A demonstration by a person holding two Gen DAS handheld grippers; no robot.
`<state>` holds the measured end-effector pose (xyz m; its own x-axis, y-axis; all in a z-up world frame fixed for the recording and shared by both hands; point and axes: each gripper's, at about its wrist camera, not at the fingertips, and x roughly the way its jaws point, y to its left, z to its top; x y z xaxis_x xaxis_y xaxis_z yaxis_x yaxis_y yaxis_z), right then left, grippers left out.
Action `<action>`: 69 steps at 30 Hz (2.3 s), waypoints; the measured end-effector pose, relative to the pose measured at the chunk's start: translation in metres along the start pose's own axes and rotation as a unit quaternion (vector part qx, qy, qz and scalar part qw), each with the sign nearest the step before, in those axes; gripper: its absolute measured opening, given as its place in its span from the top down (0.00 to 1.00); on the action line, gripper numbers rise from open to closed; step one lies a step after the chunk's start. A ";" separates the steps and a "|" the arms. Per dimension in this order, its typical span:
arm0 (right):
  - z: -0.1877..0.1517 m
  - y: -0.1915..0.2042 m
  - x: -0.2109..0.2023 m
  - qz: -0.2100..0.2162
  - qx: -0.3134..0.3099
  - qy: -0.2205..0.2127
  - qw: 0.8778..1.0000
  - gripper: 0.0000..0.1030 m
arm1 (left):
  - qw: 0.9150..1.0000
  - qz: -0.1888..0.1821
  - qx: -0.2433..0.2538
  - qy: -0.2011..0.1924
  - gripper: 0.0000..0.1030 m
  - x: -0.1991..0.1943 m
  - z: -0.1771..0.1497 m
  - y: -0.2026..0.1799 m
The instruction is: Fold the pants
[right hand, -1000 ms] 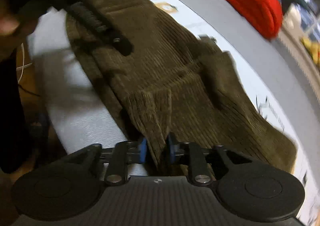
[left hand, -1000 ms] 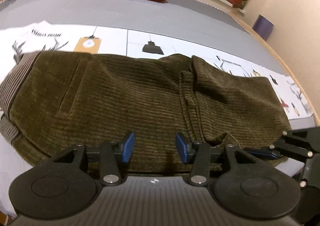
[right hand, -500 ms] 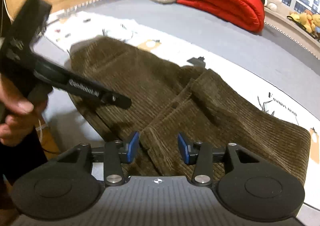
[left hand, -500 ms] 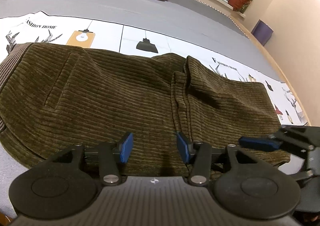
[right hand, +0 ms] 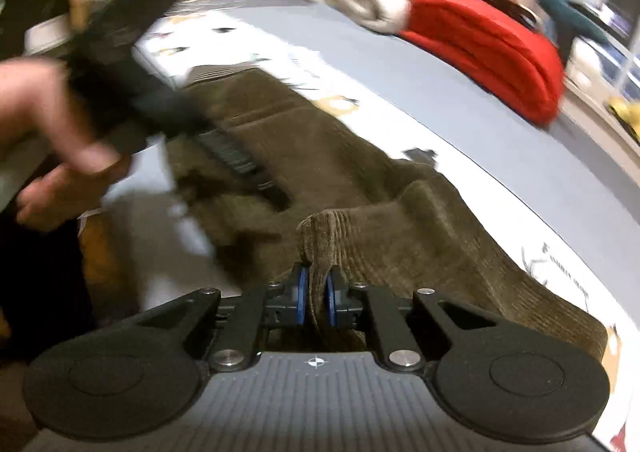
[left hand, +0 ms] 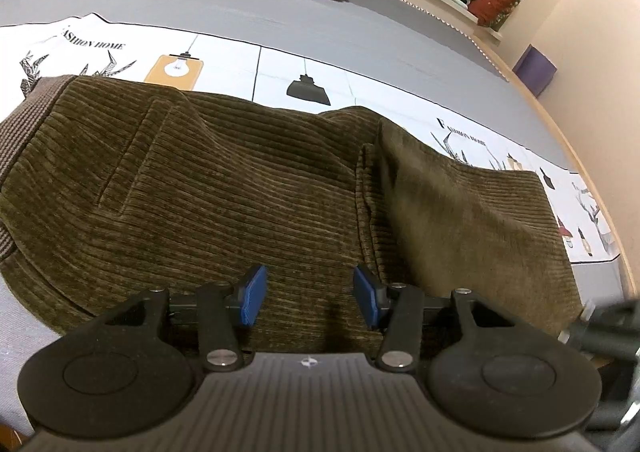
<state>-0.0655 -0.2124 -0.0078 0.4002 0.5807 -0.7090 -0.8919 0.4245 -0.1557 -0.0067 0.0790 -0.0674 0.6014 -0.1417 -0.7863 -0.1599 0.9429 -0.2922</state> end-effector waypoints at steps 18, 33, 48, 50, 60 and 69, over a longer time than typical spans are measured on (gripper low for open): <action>-0.019 0.051 0.046 -0.066 -0.167 0.056 0.982 0.76 | 0.999 -0.035 -0.022 0.019 0.44 0.018 0.000 -0.009; -0.019 0.012 -0.045 -0.090 -0.025 -0.095 0.991 0.85 | 0.932 -0.242 -0.259 0.076 0.18 0.096 0.026 0.013; -0.035 -0.033 -0.072 -0.143 0.194 -0.074 0.968 0.51 | 0.992 -0.102 -0.003 -0.075 0.69 0.075 0.053 -0.049; -0.045 -0.050 -0.076 -0.174 0.255 -0.057 0.949 0.45 | 0.995 -0.063 -0.038 -0.071 0.59 0.077 0.054 -0.036; -0.131 -0.134 -0.051 -0.224 0.551 0.094 0.799 0.38 | 0.984 -0.155 0.068 -0.051 0.53 0.040 0.030 -0.069; -0.138 -0.148 -0.041 -0.212 0.586 0.089 0.777 0.43 | 0.973 -0.067 0.219 0.020 0.54 0.064 -0.017 -0.097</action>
<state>0.0206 -0.3954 -0.0507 0.4770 0.1546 -0.8652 0.1593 0.9529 0.2581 0.0339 -0.0269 -0.0991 0.5619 -0.2762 -0.7797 0.2733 0.9517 -0.1401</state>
